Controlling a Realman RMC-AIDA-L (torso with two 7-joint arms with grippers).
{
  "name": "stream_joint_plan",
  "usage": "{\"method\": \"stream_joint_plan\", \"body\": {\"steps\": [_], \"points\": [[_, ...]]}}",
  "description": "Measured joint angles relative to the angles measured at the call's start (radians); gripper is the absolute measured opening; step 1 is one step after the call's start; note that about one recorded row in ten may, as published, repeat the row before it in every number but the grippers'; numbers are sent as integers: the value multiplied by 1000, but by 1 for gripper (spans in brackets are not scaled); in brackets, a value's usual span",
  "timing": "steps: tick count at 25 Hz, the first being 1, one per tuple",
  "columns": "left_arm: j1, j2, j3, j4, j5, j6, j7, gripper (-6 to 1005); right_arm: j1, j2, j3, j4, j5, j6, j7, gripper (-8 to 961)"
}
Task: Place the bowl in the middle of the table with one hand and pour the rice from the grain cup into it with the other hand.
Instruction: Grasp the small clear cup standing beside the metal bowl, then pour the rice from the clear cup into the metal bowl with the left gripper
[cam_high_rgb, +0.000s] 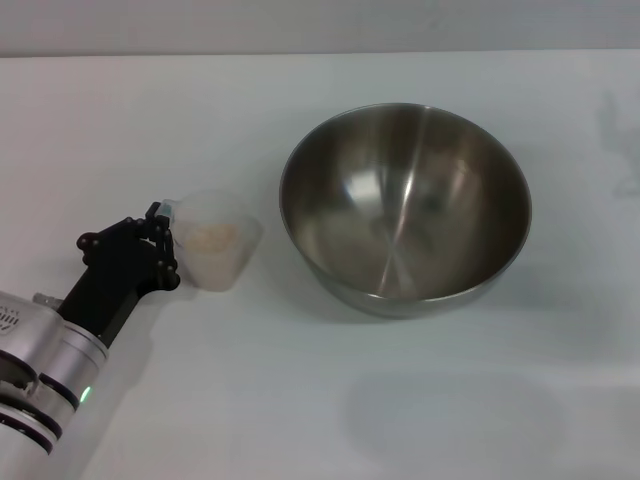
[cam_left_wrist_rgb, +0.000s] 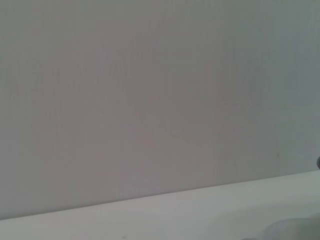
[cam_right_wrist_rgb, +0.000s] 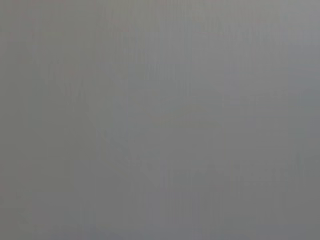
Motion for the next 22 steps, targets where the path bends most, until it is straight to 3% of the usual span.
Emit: {"method": "stream_joint_plan", "body": {"steps": [3,13,20,22], "points": [[-1,0,-10,-1,0,2,2,36,3,1,1,13,1,-2,0,433],[-19,1,-43,-14,0,36,27,25,11,5,18,26,1,-6,0,433],[-67,2,-109,-40,4,93,231,27,32,8,37,42,-4,-5,0,434],[-97,1,-137,-69,7,119,433,28,42,5,38,48,-4,-6,0,434]]}}
